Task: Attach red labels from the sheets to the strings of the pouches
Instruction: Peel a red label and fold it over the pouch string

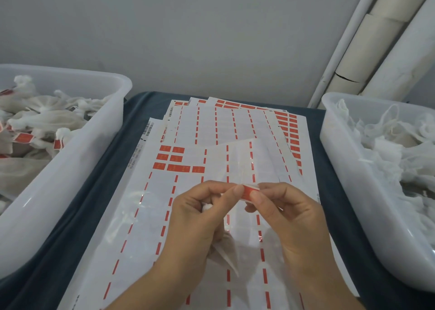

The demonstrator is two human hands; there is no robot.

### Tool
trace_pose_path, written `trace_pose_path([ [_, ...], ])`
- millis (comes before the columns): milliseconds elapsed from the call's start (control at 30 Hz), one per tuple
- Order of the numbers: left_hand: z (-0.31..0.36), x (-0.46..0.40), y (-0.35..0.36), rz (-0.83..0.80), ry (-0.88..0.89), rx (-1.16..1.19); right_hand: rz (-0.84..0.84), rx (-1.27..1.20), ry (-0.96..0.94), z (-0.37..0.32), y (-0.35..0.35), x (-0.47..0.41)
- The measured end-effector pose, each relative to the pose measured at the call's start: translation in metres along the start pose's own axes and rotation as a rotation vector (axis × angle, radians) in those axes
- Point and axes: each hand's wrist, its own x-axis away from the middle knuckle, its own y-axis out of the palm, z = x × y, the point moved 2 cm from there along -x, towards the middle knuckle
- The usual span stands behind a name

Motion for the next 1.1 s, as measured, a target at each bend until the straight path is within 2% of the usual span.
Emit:
trace_pose_path([
  [333,-0.004,0.008,0.003,0.009,-0.009,0.042,0.029,0.031,-0.024,0.005,0.008,0.006],
  [433,-0.005,0.006,0.0,0.048,-0.009,0.054,0.025,-0.107,0.051,0.004,0.009,0.003],
  [533,-0.008,0.003,-0.001,0.056,-0.003,0.024,-0.022,-0.097,0.135,0.005,0.006,-0.003],
  [633,-0.01,0.004,0.0,0.015,0.034,-0.05,-0.078,-0.018,0.108,0.007,0.005,-0.002],
  [767,-0.015,0.0,-0.002,0.007,0.152,-0.219,-0.037,0.055,-0.009,0.011,0.002,0.0],
  [900,-0.009,0.001,0.0,0.045,0.262,-0.318,-0.029,0.019,-0.056,0.013,0.003,0.001],
  [967,0.008,-0.002,0.002,0.08,0.315,-0.339,-0.049,-0.032,-0.015,0.016,0.004,-0.002],
  [1033,0.033,-0.019,-0.006,0.226,0.279,-0.235,-0.053,-0.103,0.051,0.023,0.002,-0.008],
  [1100,0.07,-0.046,-0.022,0.316,0.248,-0.01,-0.013,-0.172,0.109,0.027,-0.002,-0.014],
])
